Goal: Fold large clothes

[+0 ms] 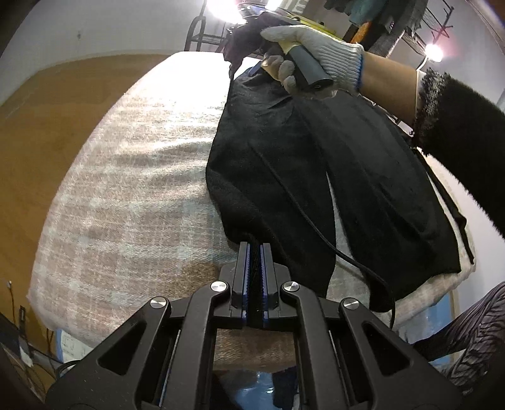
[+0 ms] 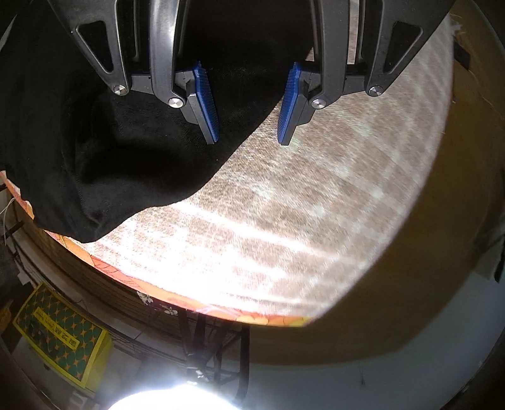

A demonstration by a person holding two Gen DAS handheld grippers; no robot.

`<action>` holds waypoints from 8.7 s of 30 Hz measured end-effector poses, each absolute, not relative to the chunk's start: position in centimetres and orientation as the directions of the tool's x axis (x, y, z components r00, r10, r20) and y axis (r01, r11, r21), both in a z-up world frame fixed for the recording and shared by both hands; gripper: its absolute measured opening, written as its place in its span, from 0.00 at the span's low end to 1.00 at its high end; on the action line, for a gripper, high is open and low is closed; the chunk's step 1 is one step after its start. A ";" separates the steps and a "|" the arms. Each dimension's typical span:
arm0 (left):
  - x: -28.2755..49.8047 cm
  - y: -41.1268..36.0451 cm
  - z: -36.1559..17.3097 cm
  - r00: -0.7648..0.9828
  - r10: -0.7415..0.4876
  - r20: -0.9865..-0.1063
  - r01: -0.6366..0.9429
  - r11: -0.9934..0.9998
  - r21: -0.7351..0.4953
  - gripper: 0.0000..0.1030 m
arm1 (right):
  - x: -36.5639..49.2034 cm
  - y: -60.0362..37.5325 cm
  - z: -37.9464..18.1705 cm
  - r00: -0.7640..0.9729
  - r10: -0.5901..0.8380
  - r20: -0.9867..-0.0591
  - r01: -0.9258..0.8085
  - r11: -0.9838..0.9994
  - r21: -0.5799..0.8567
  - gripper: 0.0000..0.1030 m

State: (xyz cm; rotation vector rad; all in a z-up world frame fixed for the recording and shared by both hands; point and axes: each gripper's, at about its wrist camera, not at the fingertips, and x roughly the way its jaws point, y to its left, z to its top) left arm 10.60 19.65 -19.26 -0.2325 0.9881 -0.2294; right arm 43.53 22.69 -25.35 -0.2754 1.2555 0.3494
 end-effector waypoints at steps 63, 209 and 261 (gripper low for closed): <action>11.5 3.3 -16.1 0.460 -0.311 -0.831 0.390 0.912 -0.126 0.03 | 45.7 -1.7 -19.3 0.361 0.342 -0.868 -0.337 0.915 0.221 0.01; 8.9 -2.4 -16.2 0.489 -0.471 -0.734 0.199 0.880 -0.432 0.05 | 42.5 -14.3 -22.9 0.341 0.481 -0.808 -0.169 0.877 0.450 0.07; 8.8 -7.7 -18.3 0.436 -0.529 -0.728 0.326 0.847 -0.420 0.07 | 30.5 -22.5 -5.9 0.519 0.510 -0.686 -0.324 0.860 0.395 0.35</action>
